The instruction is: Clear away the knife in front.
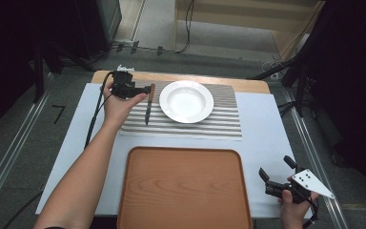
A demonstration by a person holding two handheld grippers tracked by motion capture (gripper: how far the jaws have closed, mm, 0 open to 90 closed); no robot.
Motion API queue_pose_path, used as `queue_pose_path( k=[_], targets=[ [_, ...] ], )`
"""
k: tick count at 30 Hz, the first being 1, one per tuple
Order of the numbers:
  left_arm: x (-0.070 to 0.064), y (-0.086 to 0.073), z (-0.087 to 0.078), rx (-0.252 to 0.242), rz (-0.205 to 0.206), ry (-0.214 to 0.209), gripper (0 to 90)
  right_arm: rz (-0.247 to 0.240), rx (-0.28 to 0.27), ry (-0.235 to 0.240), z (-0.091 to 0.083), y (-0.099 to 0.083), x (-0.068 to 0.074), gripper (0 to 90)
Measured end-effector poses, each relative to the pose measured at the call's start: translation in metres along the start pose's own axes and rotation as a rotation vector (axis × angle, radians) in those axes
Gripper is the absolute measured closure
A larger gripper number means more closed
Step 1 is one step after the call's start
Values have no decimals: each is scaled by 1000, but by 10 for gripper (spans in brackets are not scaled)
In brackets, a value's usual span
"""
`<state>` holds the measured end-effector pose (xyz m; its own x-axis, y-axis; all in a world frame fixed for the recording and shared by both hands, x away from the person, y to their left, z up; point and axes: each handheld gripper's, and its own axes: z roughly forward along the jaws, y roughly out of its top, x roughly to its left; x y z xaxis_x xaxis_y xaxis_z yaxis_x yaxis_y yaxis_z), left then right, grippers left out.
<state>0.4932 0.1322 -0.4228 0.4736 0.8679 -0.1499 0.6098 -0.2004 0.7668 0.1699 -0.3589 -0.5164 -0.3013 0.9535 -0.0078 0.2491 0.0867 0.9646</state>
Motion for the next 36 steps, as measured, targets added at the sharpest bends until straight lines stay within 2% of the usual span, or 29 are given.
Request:
queue_pose_path(
  k=[2, 4, 7, 13, 14, 15, 19, 23, 26, 30, 32, 35, 36],
  targets=[
    [0, 1, 4, 17, -7, 10, 297, 1, -1, -1, 0, 0, 0, 0],
    [2, 3, 14, 76, -27, 4, 323, 3, 0, -1, 0, 0, 0, 0],
    [1, 5, 24, 138, -27, 30, 350, -2, 0, -2, 1, 0, -1, 0],
    [2, 10, 33, 184, -54, 43, 455, -2, -3, -1, 1, 0, -1, 0],
    [1, 12, 36, 215, -57, 55, 466, -1, -3, -1, 1, 0, -1, 0],
    [1, 12, 36, 215, -57, 55, 484, 2, -3, -3, 1, 0, -1, 0],
    [0, 16, 46, 302, -62, 77, 565, 1, -4, -1, 1, 0, -1, 0],
    [-2, 17, 56, 378, -45, 87, 580, -4, -4, 1, 2, 0, -1, 0],
    [-4, 17, 65, 424, -56, 95, 580, -5, -2, 2, 2, 0, -1, 0],
    [-5, 20, 72, 451, -61, 108, 593, -4, -4, 1, 2, 0, -1, 0],
    [-7, 23, 75, 459, -67, 121, 632, -4, -4, 0, 2, 0, -1, 0],
    [-9, 24, 79, 477, -65, 142, 689, -3, -2, 3, 2, 0, -1, 0],
    [-10, 25, 83, 489, -68, 163, 691, -4, 0, 4, 2, 0, -1, 0]
  ],
)
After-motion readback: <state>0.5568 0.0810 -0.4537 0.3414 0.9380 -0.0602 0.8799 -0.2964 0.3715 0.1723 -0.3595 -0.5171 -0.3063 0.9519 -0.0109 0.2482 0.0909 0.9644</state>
